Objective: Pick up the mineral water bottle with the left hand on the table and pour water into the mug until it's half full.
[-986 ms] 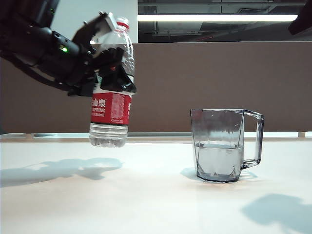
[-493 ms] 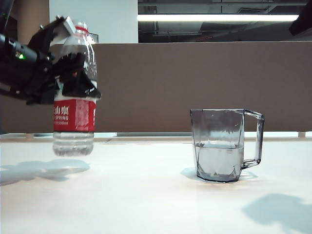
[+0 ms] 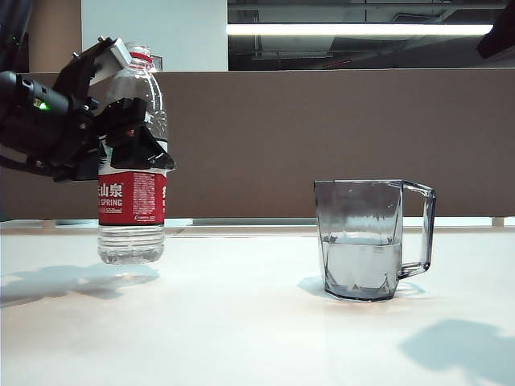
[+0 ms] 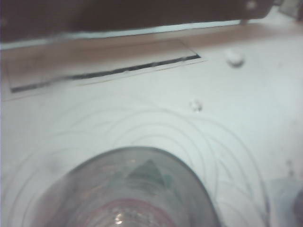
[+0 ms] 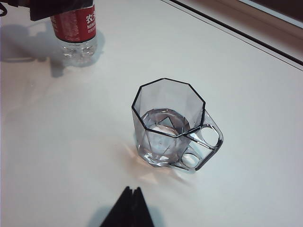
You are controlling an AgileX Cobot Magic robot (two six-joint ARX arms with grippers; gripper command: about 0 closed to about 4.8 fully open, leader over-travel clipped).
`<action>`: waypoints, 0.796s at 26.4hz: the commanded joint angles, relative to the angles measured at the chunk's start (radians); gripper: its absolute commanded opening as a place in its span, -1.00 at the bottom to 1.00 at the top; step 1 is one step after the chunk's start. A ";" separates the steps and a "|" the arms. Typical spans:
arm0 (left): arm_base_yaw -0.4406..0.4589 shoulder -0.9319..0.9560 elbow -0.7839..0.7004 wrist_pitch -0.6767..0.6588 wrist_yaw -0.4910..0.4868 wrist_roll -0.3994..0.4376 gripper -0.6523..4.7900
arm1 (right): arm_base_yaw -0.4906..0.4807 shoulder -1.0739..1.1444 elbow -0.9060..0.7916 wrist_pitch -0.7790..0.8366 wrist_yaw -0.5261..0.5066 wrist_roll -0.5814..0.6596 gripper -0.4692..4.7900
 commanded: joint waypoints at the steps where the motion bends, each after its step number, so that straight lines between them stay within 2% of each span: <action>1: -0.001 0.014 0.005 0.056 0.030 -0.005 0.24 | 0.000 -0.001 0.004 0.016 -0.005 0.001 -0.84; 12: -0.001 0.079 0.005 0.055 0.092 0.002 0.25 | 0.000 -0.001 0.004 0.016 -0.005 0.001 -0.84; 14: -0.001 0.079 0.005 0.048 0.119 0.003 0.40 | 0.000 -0.001 0.004 0.016 -0.005 0.001 -0.84; 19: -0.001 0.077 0.005 0.047 0.120 0.005 0.47 | 0.000 -0.001 0.004 0.016 -0.005 0.001 -0.84; 20: -0.001 0.076 0.005 0.039 0.126 0.005 0.67 | 0.000 -0.001 0.004 0.016 -0.005 0.001 -0.84; 21: -0.001 0.076 0.005 0.032 0.135 0.006 0.76 | 0.000 -0.001 0.004 0.016 -0.005 0.001 -0.84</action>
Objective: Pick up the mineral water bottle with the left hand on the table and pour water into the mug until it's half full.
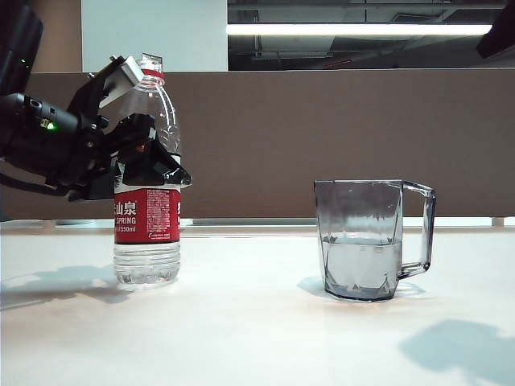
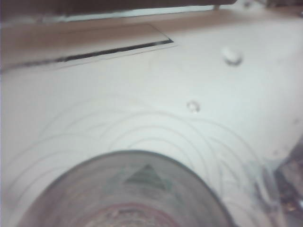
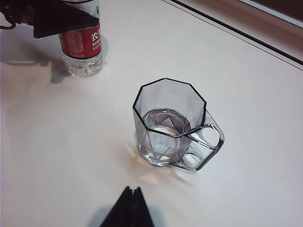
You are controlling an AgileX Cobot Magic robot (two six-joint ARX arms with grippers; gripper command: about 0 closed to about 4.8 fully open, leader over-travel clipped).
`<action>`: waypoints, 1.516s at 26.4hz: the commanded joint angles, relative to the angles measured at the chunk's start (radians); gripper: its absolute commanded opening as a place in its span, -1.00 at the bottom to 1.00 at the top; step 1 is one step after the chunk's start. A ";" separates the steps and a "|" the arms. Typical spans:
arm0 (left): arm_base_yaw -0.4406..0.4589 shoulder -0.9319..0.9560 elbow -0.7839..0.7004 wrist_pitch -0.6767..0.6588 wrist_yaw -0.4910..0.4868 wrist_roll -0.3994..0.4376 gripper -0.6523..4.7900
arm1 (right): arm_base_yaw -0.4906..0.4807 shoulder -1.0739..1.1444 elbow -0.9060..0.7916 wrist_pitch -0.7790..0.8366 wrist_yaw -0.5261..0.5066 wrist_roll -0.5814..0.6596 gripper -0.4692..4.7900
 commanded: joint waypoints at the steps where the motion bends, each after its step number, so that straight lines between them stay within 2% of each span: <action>1: -0.001 -0.006 0.003 -0.010 0.023 0.002 0.76 | 0.000 -0.002 0.004 0.016 -0.002 0.001 -0.84; 4: -0.001 -0.006 0.003 -0.019 0.026 0.005 0.78 | 0.000 -0.002 0.004 0.016 -0.002 0.001 -0.84; 7: -0.001 -0.006 0.003 -0.019 0.030 0.005 0.99 | 0.000 -0.002 0.004 0.017 -0.002 0.001 -0.84; 8: -0.001 -0.006 0.003 -0.019 0.030 0.006 1.00 | 0.000 -0.002 0.004 0.017 -0.002 0.001 -0.84; 12: -0.001 -0.015 0.003 -0.035 0.026 0.006 1.00 | 0.000 -0.002 0.004 0.017 -0.002 0.001 -0.84; 20: -0.001 -0.120 0.003 -0.192 0.018 0.077 1.00 | 0.000 -0.002 0.004 0.017 -0.002 0.001 -0.84; 28: -0.001 -0.183 0.004 -0.286 0.014 0.095 1.00 | 0.000 -0.002 0.004 0.018 -0.002 0.001 -0.84; 40: -0.001 -0.214 0.005 -0.336 0.011 0.112 1.00 | 0.000 -0.002 0.004 0.018 -0.002 0.001 -0.84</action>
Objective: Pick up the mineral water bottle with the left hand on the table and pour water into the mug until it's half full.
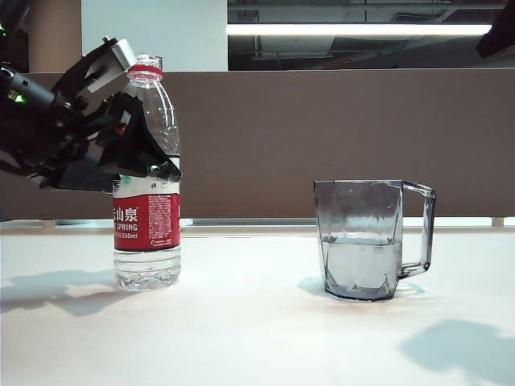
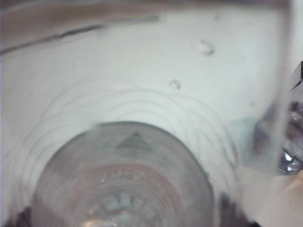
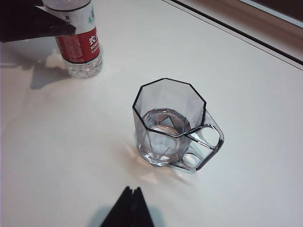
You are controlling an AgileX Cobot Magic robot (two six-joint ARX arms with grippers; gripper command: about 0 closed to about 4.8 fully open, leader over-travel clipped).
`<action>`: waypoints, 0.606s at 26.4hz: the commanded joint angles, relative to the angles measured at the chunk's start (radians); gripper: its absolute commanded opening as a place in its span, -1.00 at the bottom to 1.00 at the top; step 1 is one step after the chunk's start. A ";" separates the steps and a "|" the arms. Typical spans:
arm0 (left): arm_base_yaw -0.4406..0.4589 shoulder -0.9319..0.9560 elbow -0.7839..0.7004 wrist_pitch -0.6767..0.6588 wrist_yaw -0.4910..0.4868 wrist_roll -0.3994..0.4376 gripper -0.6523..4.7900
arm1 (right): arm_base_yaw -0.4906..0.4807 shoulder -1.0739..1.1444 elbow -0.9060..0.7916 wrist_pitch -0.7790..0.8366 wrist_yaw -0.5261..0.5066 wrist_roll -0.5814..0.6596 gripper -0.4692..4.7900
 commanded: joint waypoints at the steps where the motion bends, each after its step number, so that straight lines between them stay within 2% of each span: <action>1: -0.001 -0.021 0.004 -0.017 -0.013 0.003 1.00 | 0.000 -0.002 0.004 0.018 -0.002 0.001 -0.84; 6: 0.000 -0.068 0.004 -0.071 -0.050 0.012 1.00 | 0.000 -0.002 0.004 0.018 -0.002 0.001 -0.84; 16: 0.000 -0.273 0.003 -0.330 -0.088 0.026 1.00 | 0.000 -0.002 0.004 0.018 -0.002 0.001 -0.84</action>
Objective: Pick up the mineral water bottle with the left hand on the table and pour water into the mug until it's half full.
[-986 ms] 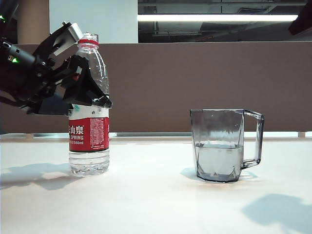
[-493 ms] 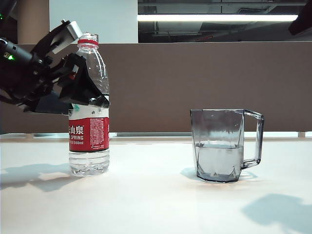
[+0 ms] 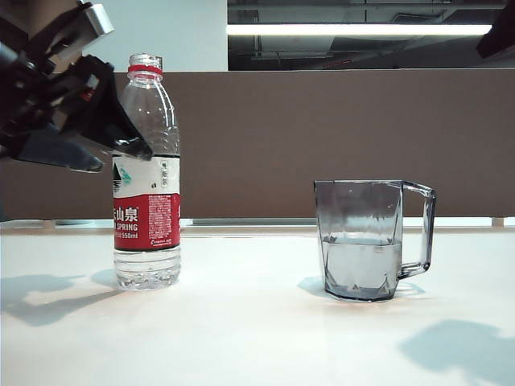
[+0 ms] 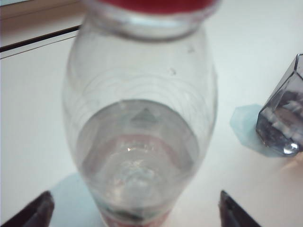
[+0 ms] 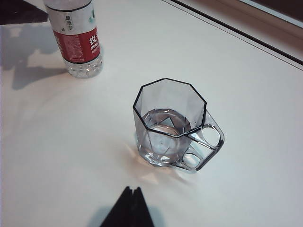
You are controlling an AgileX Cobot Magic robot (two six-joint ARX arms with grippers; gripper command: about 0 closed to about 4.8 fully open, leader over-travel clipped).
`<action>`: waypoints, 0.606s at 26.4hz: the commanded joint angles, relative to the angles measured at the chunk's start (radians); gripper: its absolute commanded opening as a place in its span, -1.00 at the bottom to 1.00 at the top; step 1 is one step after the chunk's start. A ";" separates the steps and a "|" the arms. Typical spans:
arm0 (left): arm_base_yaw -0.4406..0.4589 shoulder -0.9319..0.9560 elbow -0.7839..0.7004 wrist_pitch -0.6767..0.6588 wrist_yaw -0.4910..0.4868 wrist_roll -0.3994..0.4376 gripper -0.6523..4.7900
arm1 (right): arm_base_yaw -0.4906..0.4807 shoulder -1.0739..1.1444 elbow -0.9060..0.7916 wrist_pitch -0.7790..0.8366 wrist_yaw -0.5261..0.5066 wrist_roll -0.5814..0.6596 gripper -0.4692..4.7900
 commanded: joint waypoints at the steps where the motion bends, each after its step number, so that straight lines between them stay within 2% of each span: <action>1: -0.001 -0.055 0.003 -0.069 -0.010 0.003 1.00 | 0.000 -0.002 0.004 0.018 -0.001 0.001 -0.84; 4: -0.001 -0.108 0.003 -0.113 -0.012 0.002 0.74 | 0.000 -0.002 0.004 0.018 -0.001 0.001 -0.84; 6: -0.001 -0.145 0.003 -0.132 -0.011 0.002 0.39 | 0.000 -0.002 0.004 0.018 -0.001 0.001 -0.84; 7: -0.001 -0.159 0.003 -0.139 -0.011 0.002 0.15 | 0.000 -0.002 0.004 0.018 -0.001 0.001 -0.84; 9: -0.001 -0.193 0.003 -0.154 -0.011 0.002 -0.50 | 0.000 -0.002 0.004 0.018 -0.001 0.001 -0.84; 10: -0.001 -0.206 0.003 -0.156 -0.010 0.002 -0.73 | 0.000 -0.002 0.004 0.017 -0.001 0.001 -0.84; 16: -0.001 -0.307 0.002 -0.179 -0.012 -0.034 -0.78 | 0.000 -0.002 0.004 0.017 -0.001 0.001 -0.84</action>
